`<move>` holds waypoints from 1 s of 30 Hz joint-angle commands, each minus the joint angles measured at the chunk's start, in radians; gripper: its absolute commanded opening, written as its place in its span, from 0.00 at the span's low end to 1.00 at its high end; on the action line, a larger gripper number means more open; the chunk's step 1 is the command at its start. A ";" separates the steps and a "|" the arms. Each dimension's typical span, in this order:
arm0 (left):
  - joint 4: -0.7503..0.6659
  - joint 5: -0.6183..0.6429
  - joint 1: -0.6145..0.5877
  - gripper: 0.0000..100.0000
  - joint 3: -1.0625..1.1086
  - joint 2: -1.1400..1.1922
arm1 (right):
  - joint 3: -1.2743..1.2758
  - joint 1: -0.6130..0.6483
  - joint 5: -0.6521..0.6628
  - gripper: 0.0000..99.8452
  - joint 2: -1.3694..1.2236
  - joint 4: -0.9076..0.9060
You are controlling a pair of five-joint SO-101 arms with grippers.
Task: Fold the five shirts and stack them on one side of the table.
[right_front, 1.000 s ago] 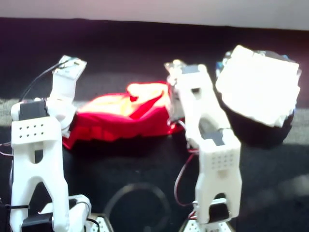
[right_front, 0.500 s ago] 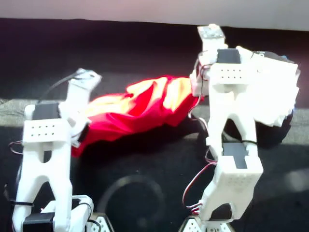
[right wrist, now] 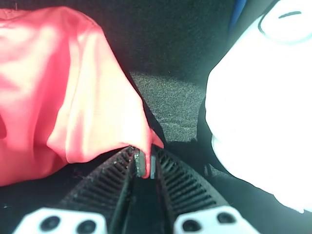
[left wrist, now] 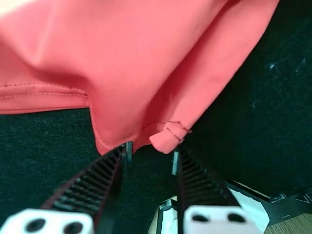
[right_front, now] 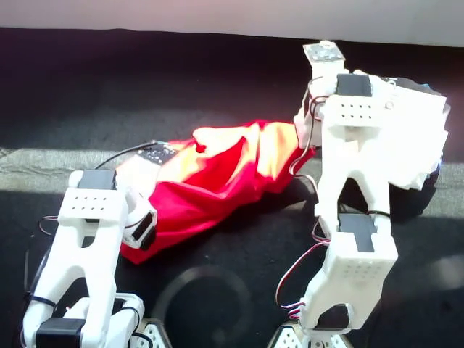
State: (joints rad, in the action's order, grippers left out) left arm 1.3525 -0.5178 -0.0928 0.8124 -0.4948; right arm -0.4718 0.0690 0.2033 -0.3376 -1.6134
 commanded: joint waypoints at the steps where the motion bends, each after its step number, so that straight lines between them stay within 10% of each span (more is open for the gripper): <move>1: 0.009 -0.006 0.036 0.16 -0.004 -0.024 | -0.005 -0.005 0.005 0.01 0.073 -0.005; 17: -0.121 -0.003 0.165 0.16 0.139 -0.022 | -0.005 -0.004 0.003 0.01 0.073 -0.007; 23: -0.132 -0.002 0.163 0.01 0.108 -0.033 | -0.015 -0.004 0.002 0.01 0.077 -0.008; 30: 0.130 -0.002 0.088 0.01 -0.286 -0.068 | -0.070 -0.002 0.009 0.01 0.280 -0.027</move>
State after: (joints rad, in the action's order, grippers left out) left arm 1.3663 -0.5178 0.0284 0.7327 -0.5071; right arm -0.4841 0.0690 0.2033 -0.2117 -1.6410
